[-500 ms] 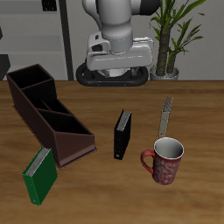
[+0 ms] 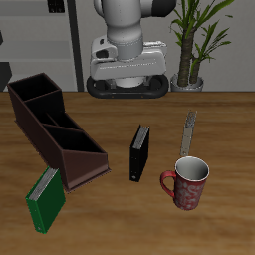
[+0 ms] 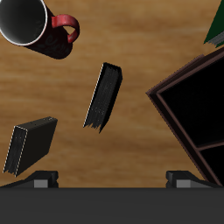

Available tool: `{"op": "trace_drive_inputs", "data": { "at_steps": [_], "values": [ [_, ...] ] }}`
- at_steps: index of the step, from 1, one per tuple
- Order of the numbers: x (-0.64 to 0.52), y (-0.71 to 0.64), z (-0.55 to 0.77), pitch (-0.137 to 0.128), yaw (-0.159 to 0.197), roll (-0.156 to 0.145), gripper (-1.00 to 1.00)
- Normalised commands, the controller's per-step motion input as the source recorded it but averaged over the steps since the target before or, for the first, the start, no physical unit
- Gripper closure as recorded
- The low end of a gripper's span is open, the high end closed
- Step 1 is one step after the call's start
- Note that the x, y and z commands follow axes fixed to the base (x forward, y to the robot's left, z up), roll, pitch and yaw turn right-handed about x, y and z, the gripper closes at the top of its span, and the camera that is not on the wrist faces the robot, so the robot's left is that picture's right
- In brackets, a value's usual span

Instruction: Place the green book into the right desk caddy's right compartment

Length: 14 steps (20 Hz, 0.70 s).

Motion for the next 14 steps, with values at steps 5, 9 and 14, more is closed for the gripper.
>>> {"op": "trace_drive_inputs", "data": {
  "at_steps": [5,9,14],
  "values": [
    [0.18,-0.42,0.23,0.019,-0.037,0.075,-1.00],
    [0.18,-0.53,0.31,-0.127,0.088,0.081,-1.00],
    [0.34,-0.71,0.19,-0.016,0.040,0.024,-1.00]
  ]
}}
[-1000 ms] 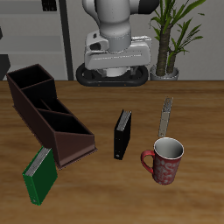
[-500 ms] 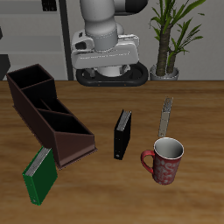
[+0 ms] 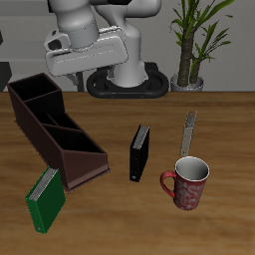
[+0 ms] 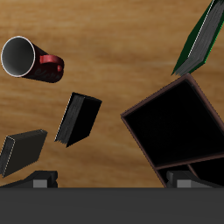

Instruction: Place the green book into the right desk caddy's right compartment

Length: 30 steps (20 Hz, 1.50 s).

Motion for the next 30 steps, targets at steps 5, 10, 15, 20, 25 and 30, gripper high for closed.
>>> {"op": "trace_drive_inputs", "data": {
  "at_steps": [5,10,15,20,25,30],
  "values": [
    [0.29,-0.68,0.12,-0.012,0.001,-0.047,-1.00],
    [0.20,-0.76,0.18,-0.057,-0.065,-0.097,-1.00],
    [0.18,-0.60,0.07,-0.032,-0.071,-0.127,-1.00],
    [0.15,-0.30,0.05,-0.014,-0.035,-0.051,-1.00],
    [0.18,-0.08,0.02,-0.012,0.028,-0.014,-1.00],
    [0.15,-0.12,0.06,-0.038,-0.072,-0.044,-1.00]
  ]
}}
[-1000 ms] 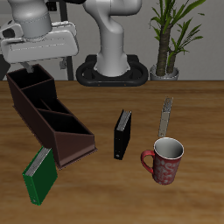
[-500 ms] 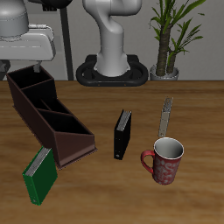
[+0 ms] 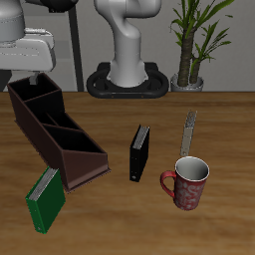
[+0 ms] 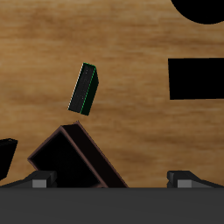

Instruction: Place the green book into the right desk caddy's right compartment

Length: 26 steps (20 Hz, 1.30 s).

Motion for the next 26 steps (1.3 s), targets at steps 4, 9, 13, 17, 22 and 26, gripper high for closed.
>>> {"op": "trace_drive_inputs", "data": {
  "at_steps": [4,9,13,17,22,26],
  "values": [
    [0.23,-0.07,0.02,-0.012,-0.051,-0.017,-1.00],
    [0.27,0.10,0.09,-0.018,-0.052,-0.037,-1.00],
    [0.19,0.30,0.08,-0.027,-0.015,0.004,-1.00],
    [0.10,0.21,0.02,-0.008,0.011,0.019,-1.00],
    [0.13,0.10,-0.11,-0.028,0.005,-0.005,-1.00],
    [0.19,0.11,-0.46,0.017,-0.010,-0.008,-1.00]
  ]
}}
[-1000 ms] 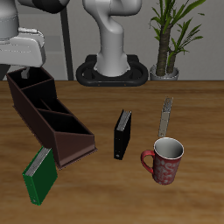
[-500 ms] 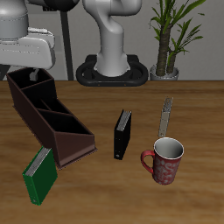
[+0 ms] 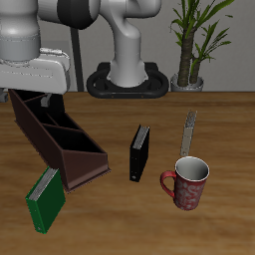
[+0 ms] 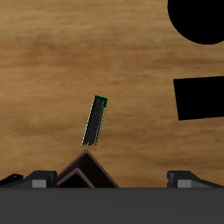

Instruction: Place the green book into the right desk caddy's right compartment

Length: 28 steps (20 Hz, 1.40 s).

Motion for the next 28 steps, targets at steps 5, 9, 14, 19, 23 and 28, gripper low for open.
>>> {"op": "trace_drive_inputs", "data": {
  "at_steps": [5,9,14,19,23,28],
  "values": [
    [0.09,0.05,-0.35,0.018,-0.022,-0.022,-1.00],
    [0.09,0.12,-0.31,0.015,-0.006,0.001,-1.00],
    [0.03,0.08,-0.21,0.008,0.009,0.013,-1.00],
    [0.05,0.06,-0.29,-0.021,0.031,0.003,-1.00],
    [0.06,-0.02,-0.28,-0.020,0.023,-0.021,-1.00],
    [0.05,0.06,-0.24,-0.023,-0.001,0.004,-1.00]
  ]
}}
